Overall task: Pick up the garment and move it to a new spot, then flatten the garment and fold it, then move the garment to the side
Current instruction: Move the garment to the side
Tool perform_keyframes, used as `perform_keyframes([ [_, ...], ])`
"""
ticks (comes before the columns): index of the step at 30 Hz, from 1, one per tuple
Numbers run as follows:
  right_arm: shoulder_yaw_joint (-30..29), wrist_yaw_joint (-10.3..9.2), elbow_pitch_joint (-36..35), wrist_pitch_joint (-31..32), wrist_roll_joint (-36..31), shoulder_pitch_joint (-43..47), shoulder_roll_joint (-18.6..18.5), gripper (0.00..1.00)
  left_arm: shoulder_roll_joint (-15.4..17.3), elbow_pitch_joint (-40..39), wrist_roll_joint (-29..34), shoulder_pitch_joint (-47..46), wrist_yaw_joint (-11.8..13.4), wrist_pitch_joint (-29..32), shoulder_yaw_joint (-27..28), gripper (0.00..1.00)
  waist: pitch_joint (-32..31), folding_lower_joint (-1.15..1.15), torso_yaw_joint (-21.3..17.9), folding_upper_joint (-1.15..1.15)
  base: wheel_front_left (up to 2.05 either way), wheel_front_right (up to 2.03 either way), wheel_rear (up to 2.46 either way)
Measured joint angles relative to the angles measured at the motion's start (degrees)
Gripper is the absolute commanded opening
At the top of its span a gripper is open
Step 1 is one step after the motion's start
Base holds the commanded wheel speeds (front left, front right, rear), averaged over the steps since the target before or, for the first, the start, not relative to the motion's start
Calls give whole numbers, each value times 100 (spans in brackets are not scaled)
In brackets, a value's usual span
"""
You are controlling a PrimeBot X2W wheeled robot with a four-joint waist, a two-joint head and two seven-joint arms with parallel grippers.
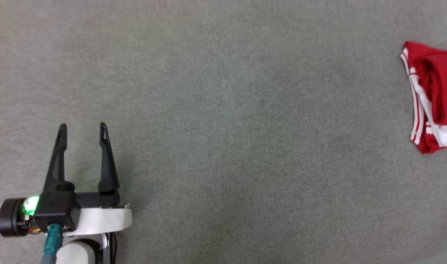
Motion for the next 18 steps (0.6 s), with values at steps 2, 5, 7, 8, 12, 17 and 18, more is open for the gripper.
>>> perform_keyframes([
  [2, -178, 1, -91, -471, -315, -34, 196, 100, -25, 41, -8, 93, 14, 0, -19, 100, -190, 0, 52, 0, 0, 0, 0],
  [5, -402, 0, -242, -1067, -732, -42, 494, 100, -80, 125, -46, 232, 31, 0, -45, 100, -475, -1, 131, 0, 0, 0, 0],
  [7, -438, 0, -369, -1402, -984, -19, 792, 100, -125, 154, -56, 326, 32, 0, -65, 100, -661, -1, 191, 0, 0, 0, 0],
  [8, -444, 0, -446, -1583, -1068, 6, 936, 100, -148, 175, -59, 359, 37, 0, -75, 100, -748, -1, 223, 0, 0, 0, 0],
  [12, -412, 0, -803, -1976, -1252, 216, 1482, 100, -197, 257, -100, 492, 37, 0, -97, 100, -1063, -1, 369, 0, 0, 0, 0],
  [17, -304, 0, -1428, -2119, -1089, 819, 2168, 100, -232, 397, -108, 591, 36, 0, -97, 100, -1390, -1, 582, 0, 0, 0, 0],
  [18, -259, -1, -1558, -2132, -1070, 974, 2293, 100, -237, 423, -109, 637, 29, 0, -94, 100, -1457, -1, 619, 0, 0, 0, 0],
])
